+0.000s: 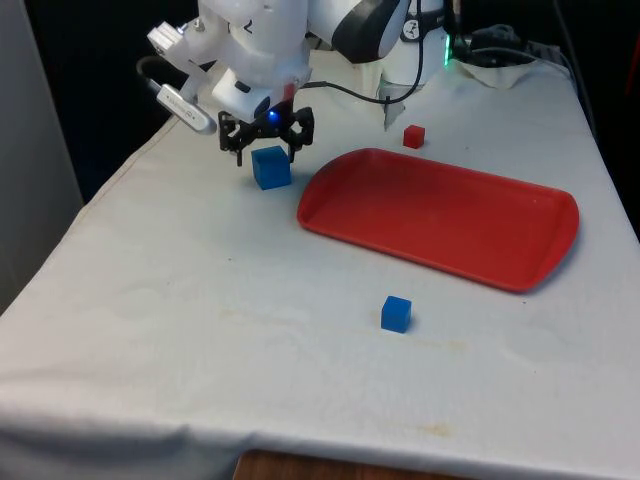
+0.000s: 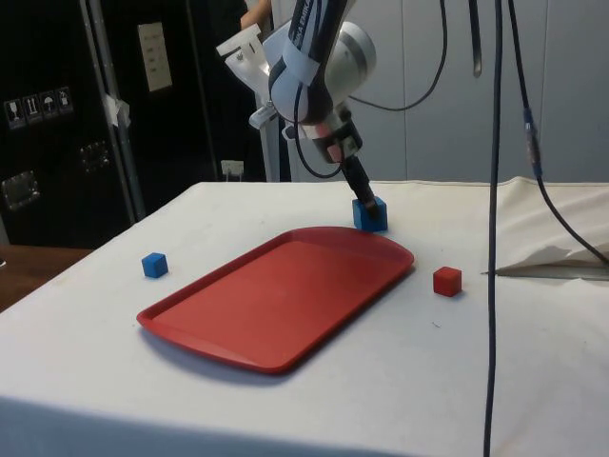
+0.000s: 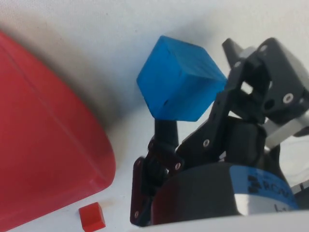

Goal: Pick up the largest block and place it onto the tray.

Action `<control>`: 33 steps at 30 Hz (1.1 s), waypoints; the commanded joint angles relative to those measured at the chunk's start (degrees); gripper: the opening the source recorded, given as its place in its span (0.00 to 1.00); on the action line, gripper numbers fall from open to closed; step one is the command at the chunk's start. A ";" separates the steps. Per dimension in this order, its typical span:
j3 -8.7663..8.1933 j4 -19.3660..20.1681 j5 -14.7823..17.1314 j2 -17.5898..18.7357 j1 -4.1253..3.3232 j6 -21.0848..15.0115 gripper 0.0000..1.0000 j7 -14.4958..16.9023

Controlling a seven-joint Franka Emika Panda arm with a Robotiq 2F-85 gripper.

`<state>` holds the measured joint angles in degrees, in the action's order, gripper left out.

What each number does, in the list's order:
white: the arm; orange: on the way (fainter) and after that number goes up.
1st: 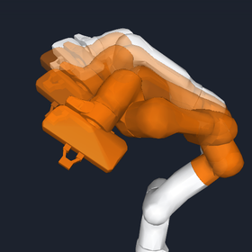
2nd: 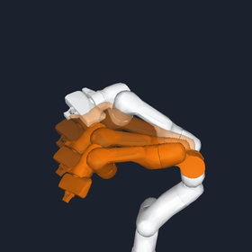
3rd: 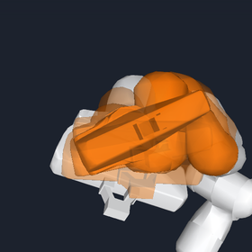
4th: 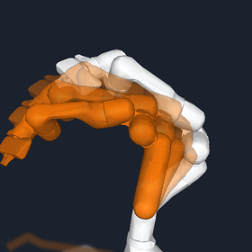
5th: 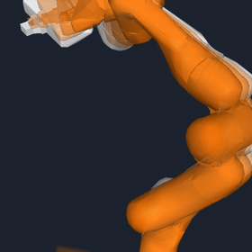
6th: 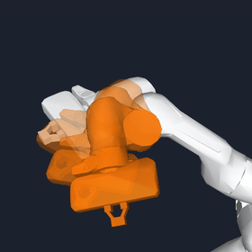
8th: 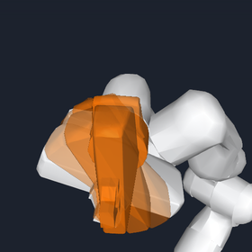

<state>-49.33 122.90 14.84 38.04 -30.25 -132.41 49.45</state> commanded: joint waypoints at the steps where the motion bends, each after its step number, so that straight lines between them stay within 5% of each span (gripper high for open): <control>1: 0.06 0.06 0.06 -0.06 0.06 -0.06 0.69 0.06; 5: 0.06 0.06 0.00 -0.06 0.06 0.00 0.22 0.06; 6: 0.00 0.00 0.00 -0.06 0.00 0.11 0.02 0.00; 20: -0.34 -0.17 0.00 -0.23 -0.17 0.29 0.01 0.00; 23: -1.38 0.11 -0.40 -1.66 -0.92 0.86 0.01 0.06; 29: -2.46 0.11 -1.15 -4.07 -1.38 2.01 0.01 -0.06; 30: -1.95 -0.06 -0.69 -3.72 -0.92 1.83 0.01 0.06; 33: -2.86 0.06 -1.43 -5.16 -1.55 2.52 0.01 -0.06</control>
<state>-51.80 122.84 13.75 32.83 -31.40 -129.95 49.50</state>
